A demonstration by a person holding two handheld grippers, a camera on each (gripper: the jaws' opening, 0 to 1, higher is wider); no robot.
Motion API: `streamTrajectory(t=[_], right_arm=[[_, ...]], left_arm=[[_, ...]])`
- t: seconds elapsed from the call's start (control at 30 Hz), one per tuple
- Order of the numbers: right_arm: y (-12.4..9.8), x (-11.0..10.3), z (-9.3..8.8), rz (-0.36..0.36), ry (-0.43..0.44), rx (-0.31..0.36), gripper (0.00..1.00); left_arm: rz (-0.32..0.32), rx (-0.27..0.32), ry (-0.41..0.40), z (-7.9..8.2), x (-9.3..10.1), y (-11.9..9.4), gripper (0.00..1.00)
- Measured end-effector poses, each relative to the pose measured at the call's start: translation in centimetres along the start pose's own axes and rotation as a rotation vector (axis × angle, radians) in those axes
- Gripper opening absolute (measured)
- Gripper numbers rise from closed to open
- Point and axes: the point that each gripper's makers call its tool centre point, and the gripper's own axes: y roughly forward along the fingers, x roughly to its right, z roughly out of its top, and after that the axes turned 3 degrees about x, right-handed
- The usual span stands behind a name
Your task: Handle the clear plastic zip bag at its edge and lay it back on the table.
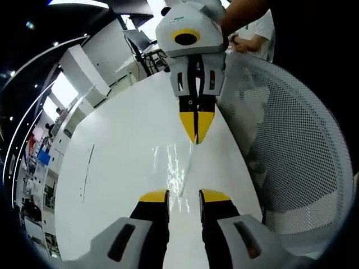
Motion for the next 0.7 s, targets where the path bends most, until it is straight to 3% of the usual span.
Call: streamTrajectory(t=[0.2,0.33,0.7], right_arm=[[0.1,-0.1,0.0,0.005,-0.012,-0.009,0.00],[0.1,-0.2,0.0,0.008,-0.023,-0.013,0.00],[0.4,-0.4,-0.2,0.016,-0.035,-0.032,0.00]], left_arm=[[-0.035,-0.016,0.003,0.3,0.2,0.5,0.10],[-0.068,-0.053,0.008,-0.5,0.6,1.0,0.07],[-0.099,-0.082,0.014,-0.6,0.9,1.6,0.02]])
